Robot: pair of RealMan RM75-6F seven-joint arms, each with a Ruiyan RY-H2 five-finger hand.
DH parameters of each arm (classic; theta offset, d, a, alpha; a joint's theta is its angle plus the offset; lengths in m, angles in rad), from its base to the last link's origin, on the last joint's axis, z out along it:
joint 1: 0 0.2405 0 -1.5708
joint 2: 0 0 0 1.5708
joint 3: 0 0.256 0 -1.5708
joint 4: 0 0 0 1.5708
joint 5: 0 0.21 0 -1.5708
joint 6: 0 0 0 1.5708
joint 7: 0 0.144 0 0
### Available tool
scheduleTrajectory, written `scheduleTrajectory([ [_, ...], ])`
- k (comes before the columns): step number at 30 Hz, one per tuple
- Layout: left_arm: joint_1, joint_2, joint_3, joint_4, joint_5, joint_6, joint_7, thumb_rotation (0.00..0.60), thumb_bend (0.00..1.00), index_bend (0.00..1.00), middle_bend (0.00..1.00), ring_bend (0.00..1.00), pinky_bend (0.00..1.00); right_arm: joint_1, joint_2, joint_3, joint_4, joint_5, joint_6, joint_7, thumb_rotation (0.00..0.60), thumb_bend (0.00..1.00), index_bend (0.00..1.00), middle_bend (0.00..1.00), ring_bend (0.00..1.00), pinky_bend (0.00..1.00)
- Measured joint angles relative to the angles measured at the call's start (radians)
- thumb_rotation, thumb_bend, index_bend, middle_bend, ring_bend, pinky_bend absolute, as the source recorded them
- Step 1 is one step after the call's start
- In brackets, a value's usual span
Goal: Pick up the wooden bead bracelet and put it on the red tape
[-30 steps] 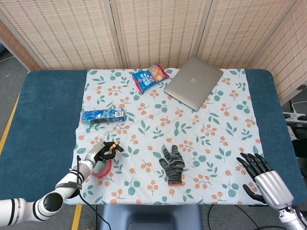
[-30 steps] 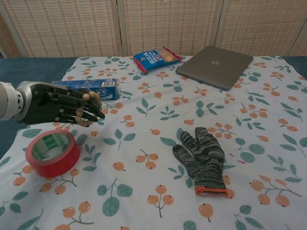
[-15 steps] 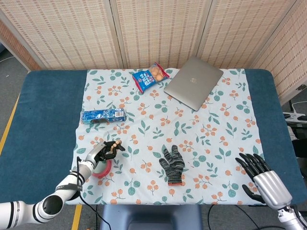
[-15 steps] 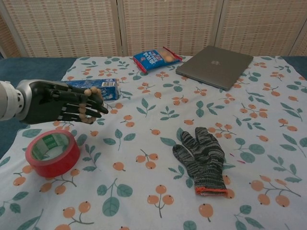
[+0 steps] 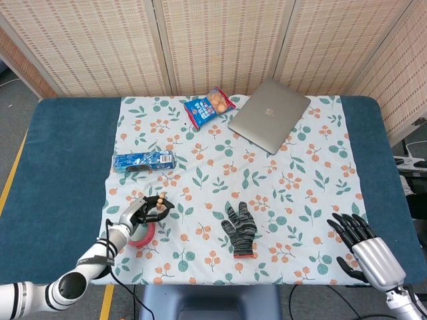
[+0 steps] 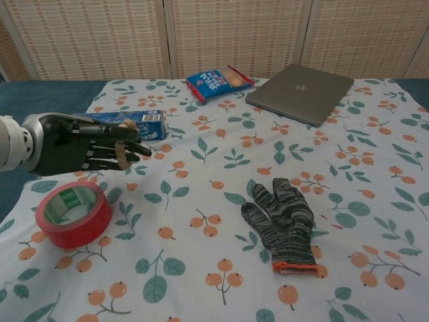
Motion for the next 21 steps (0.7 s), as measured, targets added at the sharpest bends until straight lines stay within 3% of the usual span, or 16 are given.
scheduleTrajectory([
  [3, 0.006, 0.003, -0.009, 0.000, -0.007, -0.014, -0.020, 0.432, 0.40, 0.58, 0.36, 0.09, 0.00, 0.001, 0.000, -0.002, -0.001, -0.001, -0.004, -0.003, 0.598, 0.30, 0.00, 0.00, 0.00, 0.00],
  [13, 0.008, 0.021, -0.006, 0.006, -0.005, -0.052, -0.027, 0.403, 0.43, 0.61, 0.37, 0.08, 0.00, 0.001, 0.004, -0.006, -0.006, -0.005, -0.006, -0.004, 0.599, 0.30, 0.00, 0.00, 0.00, 0.00],
  [15, 0.002, 0.022, -0.002, 0.006, -0.014, -0.050, -0.019, 0.419, 0.46, 0.63, 0.37, 0.08, 0.00, 0.001, 0.005, -0.007, -0.006, -0.007, -0.006, -0.002, 0.599, 0.30, 0.00, 0.00, 0.00, 0.00],
  [19, -0.007, 0.025, 0.001, 0.003, -0.039, -0.047, -0.020, 0.536, 0.51, 0.67, 0.38, 0.09, 0.00, 0.001, 0.007, -0.008, -0.005, -0.009, -0.003, 0.001, 0.598, 0.30, 0.00, 0.00, 0.00, 0.00],
  [21, -0.012, 0.029, 0.003, 0.002, -0.047, -0.050, -0.019, 0.561, 0.54, 0.67, 0.39, 0.09, 0.00, 0.001, 0.008, -0.008, -0.005, -0.010, -0.003, 0.002, 0.599, 0.30, 0.00, 0.00, 0.00, 0.00],
])
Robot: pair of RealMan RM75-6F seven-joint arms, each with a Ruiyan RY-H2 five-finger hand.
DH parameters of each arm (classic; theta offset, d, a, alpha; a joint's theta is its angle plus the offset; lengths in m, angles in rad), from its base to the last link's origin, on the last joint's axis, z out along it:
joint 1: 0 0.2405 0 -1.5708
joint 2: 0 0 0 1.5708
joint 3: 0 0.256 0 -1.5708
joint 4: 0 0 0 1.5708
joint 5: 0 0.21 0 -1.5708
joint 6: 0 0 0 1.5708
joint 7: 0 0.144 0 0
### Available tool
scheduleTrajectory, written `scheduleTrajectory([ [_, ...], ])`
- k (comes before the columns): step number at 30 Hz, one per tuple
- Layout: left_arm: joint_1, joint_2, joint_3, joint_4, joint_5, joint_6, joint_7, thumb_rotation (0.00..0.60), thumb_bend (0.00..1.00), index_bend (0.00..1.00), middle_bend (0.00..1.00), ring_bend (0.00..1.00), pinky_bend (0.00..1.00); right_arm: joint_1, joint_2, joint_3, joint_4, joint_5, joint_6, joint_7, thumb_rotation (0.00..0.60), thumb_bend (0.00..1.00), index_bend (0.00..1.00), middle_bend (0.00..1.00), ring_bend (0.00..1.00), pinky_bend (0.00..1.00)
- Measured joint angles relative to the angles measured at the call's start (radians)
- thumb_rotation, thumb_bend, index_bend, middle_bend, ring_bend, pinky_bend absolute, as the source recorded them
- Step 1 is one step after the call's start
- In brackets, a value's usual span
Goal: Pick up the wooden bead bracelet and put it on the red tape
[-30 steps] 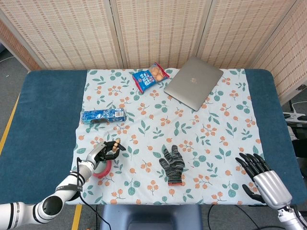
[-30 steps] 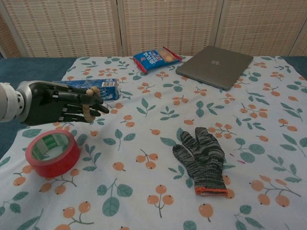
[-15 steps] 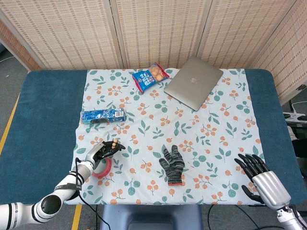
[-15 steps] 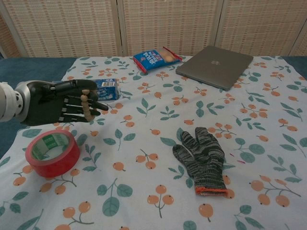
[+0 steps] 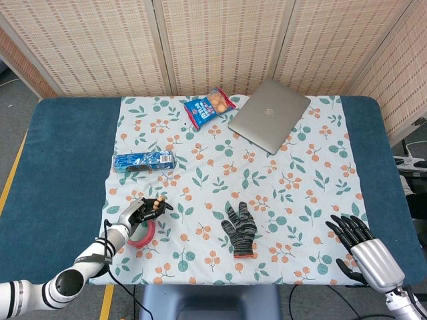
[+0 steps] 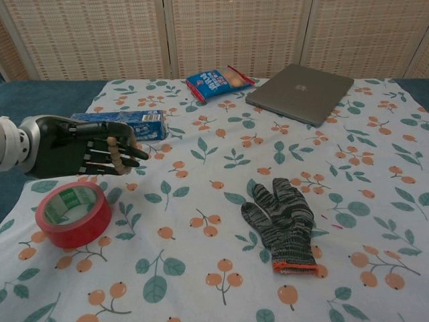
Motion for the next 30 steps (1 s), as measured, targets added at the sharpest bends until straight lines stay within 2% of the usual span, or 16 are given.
scheduleTrajectory([
  [4, -0.004, 0.004, 0.000, -0.003, -0.010, -0.001, -0.003, 0.599, 0.57, 0.69, 0.39, 0.09, 0.00, -0.001, 0.002, -0.002, 0.000, -0.003, 0.002, 0.002, 0.599, 0.30, 0.00, 0.00, 0.00, 0.00],
  [8, -0.003, 0.007, -0.003, -0.006, -0.008, -0.003, -0.006, 0.600, 0.62, 0.68, 0.39, 0.09, 0.00, -0.001, 0.002, -0.002, 0.000, -0.005, 0.004, 0.002, 0.600, 0.30, 0.00, 0.00, 0.00, 0.00],
  [13, 0.010, 0.004, -0.009, -0.013, 0.014, 0.003, -0.018, 0.596, 0.55, 0.61, 0.37, 0.09, 0.00, 0.000, 0.003, -0.003, -0.001, -0.005, 0.001, 0.001, 0.600, 0.30, 0.00, 0.00, 0.00, 0.00],
  [14, 0.011, 0.004, -0.009, -0.013, 0.020, 0.001, -0.018, 0.596, 0.56, 0.60, 0.37, 0.09, 0.00, 0.000, 0.003, -0.003, -0.002, -0.005, 0.001, 0.001, 0.600, 0.30, 0.00, 0.00, 0.00, 0.00],
  [16, 0.011, 0.006, -0.005, -0.011, 0.023, -0.010, -0.016, 0.597, 0.62, 0.60, 0.37, 0.09, 0.00, -0.001, 0.003, -0.003, -0.002, -0.005, 0.001, 0.001, 0.600, 0.30, 0.00, 0.00, 0.00, 0.00],
  [19, 0.007, 0.009, 0.004, -0.004, 0.026, -0.016, -0.006, 0.600, 0.80, 0.59, 0.37, 0.09, 0.00, 0.000, 0.003, -0.003, -0.002, -0.003, 0.000, 0.001, 0.600, 0.30, 0.00, 0.00, 0.00, 0.00],
  [21, 0.005, 0.007, 0.013, -0.001, 0.034, -0.008, 0.008, 0.600, 0.87, 0.60, 0.37, 0.09, 0.00, 0.000, 0.002, -0.002, -0.001, -0.002, -0.001, -0.001, 0.600, 0.30, 0.00, 0.00, 0.00, 0.00],
  [26, 0.014, -0.026, 0.054, 0.010, 0.105, 0.114, 0.084, 0.600, 0.88, 0.61, 0.37, 0.09, 0.00, 0.002, 0.000, -0.002, -0.003, 0.002, -0.008, -0.006, 0.600, 0.30, 0.00, 0.00, 0.00, 0.00],
  [30, 0.038, -0.112, 0.110, 0.052, 0.244, 0.291, 0.181, 0.600, 0.87, 0.61, 0.37, 0.09, 0.00, 0.001, -0.002, -0.003, -0.006, 0.000, -0.008, -0.014, 0.600, 0.30, 0.00, 0.00, 0.00, 0.00],
])
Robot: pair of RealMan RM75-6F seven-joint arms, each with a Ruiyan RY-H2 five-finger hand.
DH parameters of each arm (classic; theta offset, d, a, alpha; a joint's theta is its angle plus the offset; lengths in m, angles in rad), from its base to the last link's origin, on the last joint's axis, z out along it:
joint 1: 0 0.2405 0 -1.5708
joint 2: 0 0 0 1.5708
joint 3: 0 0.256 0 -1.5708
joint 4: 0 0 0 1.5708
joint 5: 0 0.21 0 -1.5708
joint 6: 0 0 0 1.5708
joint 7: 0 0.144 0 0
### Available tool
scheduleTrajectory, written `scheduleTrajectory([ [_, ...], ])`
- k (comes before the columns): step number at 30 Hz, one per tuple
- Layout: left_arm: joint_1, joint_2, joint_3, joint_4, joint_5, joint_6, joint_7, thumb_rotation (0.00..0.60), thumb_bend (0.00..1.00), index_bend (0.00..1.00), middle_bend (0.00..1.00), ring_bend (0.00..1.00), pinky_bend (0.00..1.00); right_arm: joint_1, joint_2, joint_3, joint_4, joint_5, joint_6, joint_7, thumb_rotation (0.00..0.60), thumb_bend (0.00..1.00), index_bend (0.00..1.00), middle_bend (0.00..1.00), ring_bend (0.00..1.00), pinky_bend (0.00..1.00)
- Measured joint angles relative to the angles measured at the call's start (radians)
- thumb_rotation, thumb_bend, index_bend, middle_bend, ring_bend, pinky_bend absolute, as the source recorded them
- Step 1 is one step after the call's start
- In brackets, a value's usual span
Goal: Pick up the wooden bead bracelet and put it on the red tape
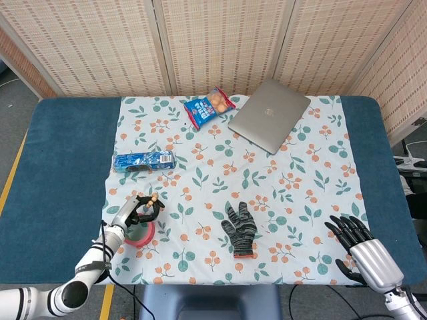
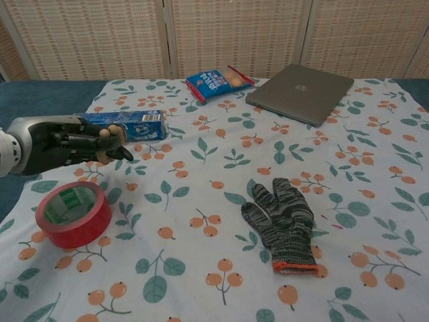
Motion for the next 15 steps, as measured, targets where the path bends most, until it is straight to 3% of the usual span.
scheduleTrajectory([
  [7, 0.050, -0.193, 0.107, 0.172, 0.269, 0.192, 0.152, 0.600, 0.84, 0.59, 0.36, 0.08, 0.00, 0.000, -0.001, 0.002, 0.000, 0.004, -0.001, -0.001, 0.600, 0.30, 0.00, 0.00, 0.00, 0.00],
  [13, 0.089, -0.332, 0.177, 0.348, 0.413, 0.241, 0.255, 0.600, 0.79, 0.55, 0.34, 0.07, 0.00, 0.001, 0.001, 0.004, 0.003, 0.009, 0.000, 0.008, 0.600, 0.30, 0.00, 0.00, 0.00, 0.00],
  [15, 0.093, -0.347, 0.186, 0.370, 0.430, 0.232, 0.281, 0.600, 0.71, 0.47, 0.32, 0.06, 0.00, 0.001, 0.002, 0.005, 0.004, 0.009, 0.002, 0.010, 0.600, 0.30, 0.00, 0.00, 0.00, 0.00],
])
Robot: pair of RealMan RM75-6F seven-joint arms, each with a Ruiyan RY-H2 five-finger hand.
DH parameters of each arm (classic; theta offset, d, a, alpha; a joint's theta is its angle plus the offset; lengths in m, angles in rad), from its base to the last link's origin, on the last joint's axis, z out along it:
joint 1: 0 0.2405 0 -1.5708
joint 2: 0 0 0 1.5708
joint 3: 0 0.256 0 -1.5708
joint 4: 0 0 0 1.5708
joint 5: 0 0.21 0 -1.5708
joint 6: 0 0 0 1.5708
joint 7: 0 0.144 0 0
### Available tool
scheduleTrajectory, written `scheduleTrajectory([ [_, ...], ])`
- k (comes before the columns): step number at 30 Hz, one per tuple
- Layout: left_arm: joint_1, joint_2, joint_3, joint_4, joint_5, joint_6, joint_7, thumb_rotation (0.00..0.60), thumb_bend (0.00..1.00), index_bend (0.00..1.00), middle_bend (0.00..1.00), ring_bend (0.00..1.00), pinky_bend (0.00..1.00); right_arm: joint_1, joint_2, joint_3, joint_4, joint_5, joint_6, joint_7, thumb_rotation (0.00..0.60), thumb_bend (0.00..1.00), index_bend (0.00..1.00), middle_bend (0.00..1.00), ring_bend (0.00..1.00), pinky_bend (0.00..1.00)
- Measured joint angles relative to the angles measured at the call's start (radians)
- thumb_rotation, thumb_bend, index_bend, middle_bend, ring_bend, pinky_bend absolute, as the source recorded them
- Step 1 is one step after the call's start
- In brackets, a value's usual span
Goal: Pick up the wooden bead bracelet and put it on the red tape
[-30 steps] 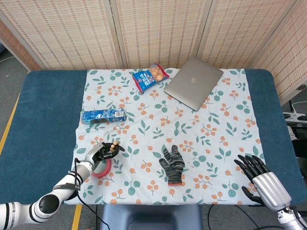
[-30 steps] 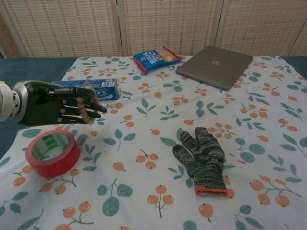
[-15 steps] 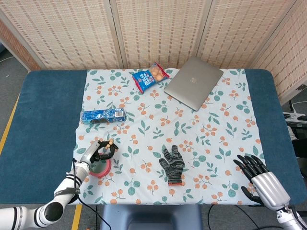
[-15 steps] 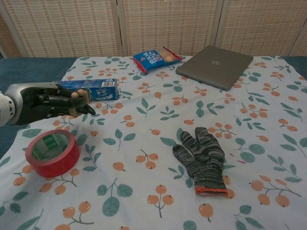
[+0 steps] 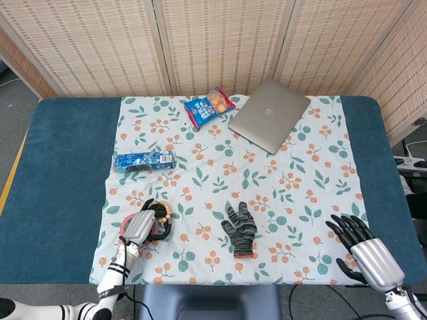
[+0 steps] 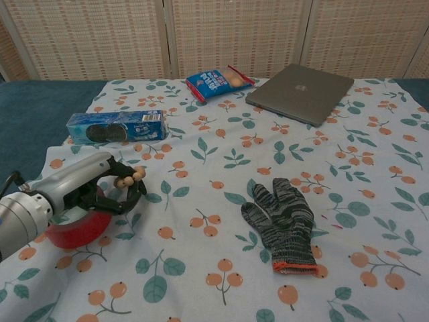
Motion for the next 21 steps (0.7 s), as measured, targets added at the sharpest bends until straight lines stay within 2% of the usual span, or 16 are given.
scheduleTrajectory([
  [1, 0.001, -0.002, 0.003, 0.005, 0.005, -0.007, 0.012, 0.600, 0.67, 0.42, 0.30, 0.05, 0.00, 0.000, 0.000, 0.000, 0.001, 0.000, 0.000, 0.001, 0.600, 0.30, 0.00, 0.00, 0.00, 0.00],
  [4, 0.001, 0.001, 0.008, 0.006, 0.006, -0.030, 0.055, 0.600, 0.51, 0.10, 0.18, 0.01, 0.00, 0.001, 0.000, 0.000, 0.001, 0.000, -0.001, 0.001, 0.600, 0.30, 0.00, 0.00, 0.00, 0.00],
  [6, 0.003, 0.005, 0.005, -0.005, 0.003, -0.044, 0.081, 0.600, 0.45, 0.01, 0.10, 0.00, 0.00, 0.001, 0.000, 0.000, 0.001, 0.000, -0.001, 0.000, 0.600, 0.30, 0.00, 0.00, 0.00, 0.00],
  [9, 0.009, 0.014, -0.007, -0.023, 0.005, -0.055, 0.073, 0.600, 0.43, 0.00, 0.02, 0.00, 0.00, 0.000, -0.001, 0.000, 0.001, 0.000, -0.001, -0.001, 0.600, 0.30, 0.00, 0.00, 0.00, 0.00],
  [11, 0.014, 0.020, -0.013, -0.031, 0.016, -0.061, 0.060, 0.600, 0.42, 0.00, 0.00, 0.00, 0.00, 0.000, -0.001, 0.000, 0.001, -0.001, 0.000, -0.001, 0.600, 0.30, 0.00, 0.00, 0.00, 0.00],
  [21, 0.022, 0.039, -0.017, -0.056, 0.031, -0.088, 0.085, 0.600, 0.34, 0.00, 0.00, 0.00, 0.00, -0.001, 0.000, 0.000, 0.000, -0.002, 0.004, 0.001, 0.600, 0.30, 0.00, 0.00, 0.00, 0.00],
])
